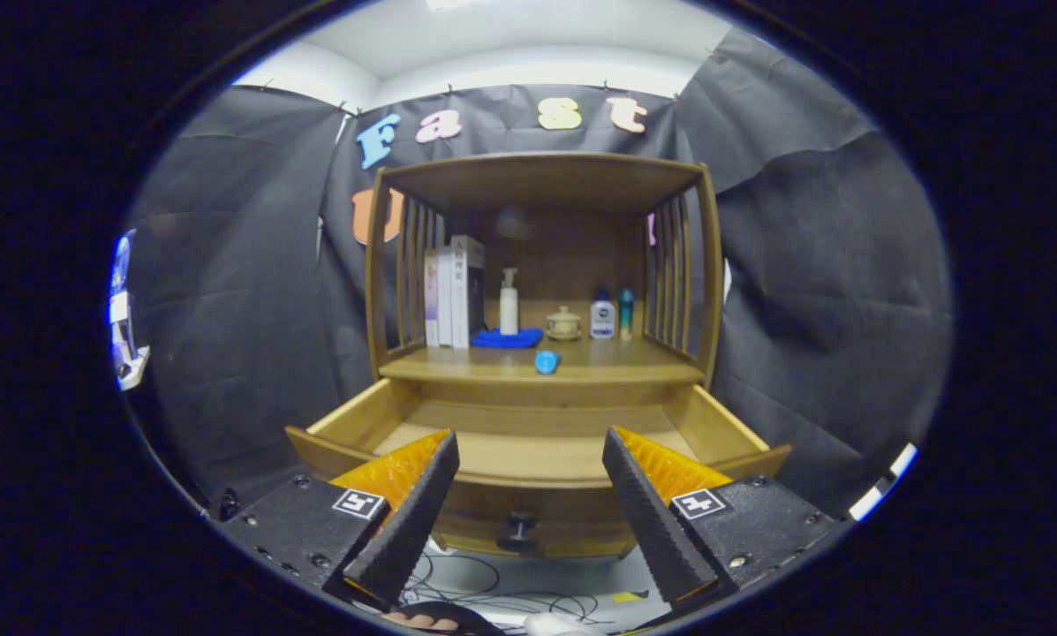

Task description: Pull open the drawer, take out the items inside it, and place them on the countertop above the cabinet.

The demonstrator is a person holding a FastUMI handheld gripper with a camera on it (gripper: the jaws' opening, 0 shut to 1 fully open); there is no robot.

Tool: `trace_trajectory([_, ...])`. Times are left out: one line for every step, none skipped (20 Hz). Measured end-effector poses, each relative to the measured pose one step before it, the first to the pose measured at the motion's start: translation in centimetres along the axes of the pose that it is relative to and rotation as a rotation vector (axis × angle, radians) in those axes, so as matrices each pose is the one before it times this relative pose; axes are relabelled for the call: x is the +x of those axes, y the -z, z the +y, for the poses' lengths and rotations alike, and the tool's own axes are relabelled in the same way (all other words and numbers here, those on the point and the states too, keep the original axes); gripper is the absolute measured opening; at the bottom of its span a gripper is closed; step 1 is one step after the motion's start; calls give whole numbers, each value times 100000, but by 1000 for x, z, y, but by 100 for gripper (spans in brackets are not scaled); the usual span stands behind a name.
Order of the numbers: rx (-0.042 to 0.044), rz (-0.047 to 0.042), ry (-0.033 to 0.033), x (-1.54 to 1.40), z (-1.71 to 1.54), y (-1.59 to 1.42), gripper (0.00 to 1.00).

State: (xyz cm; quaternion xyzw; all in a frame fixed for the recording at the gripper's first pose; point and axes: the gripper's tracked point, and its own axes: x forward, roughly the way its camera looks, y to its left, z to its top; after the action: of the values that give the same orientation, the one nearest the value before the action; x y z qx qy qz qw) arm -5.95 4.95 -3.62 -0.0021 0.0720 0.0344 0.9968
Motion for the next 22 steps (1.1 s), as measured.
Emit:
trace_trajectory([-95,1148,1070,-31,-427,1381,100])
trace_trajectory([-235,1163,923,285,-251,989,100])
trace_trajectory([-883,653,379,274,-214,934,100])
trace_trajectory([-885,1296,737,361,-82,1015,100])
trace_trajectory([-479,1560,243,255,59,830,100])
trace_trajectory([-297,1492,104,359,204,815,100])
trace_trajectory([373,1301,128,291,168,534,100])
trace_trajectory([187,36,-388,577,284,508,100])
trace_trajectory([-182,268,-39,426,236,346,100])
trace_trajectory([-271,612,-51,353,194,412,100])
trace_trajectory([-656,434,-921,255,392,327,100])
trace_trajectory([-771,261,-791,357,368,276,100])
trace_trajectory([-106,191,664,254,-8,112,100])
trace_trajectory([496,-271,433,278,-94,6,100])
trace_trajectory([808,-287,207,205,112,-77,100])
trace_trajectory([613,-307,291,288,18,-17,100])
trace_trajectory([256,-539,996,342,-206,-133,100])
trace_trajectory([476,-321,782,268,-182,-72,100])
trace_trajectory([527,-53,-32,315,69,-161,100])
trace_trajectory([1014,401,1267,262,37,169,100])
trace_trajectory([1094,-1276,1040,-53,-71,-388,100])
trace_trajectory([398,-483,351,-68,210,197,100])
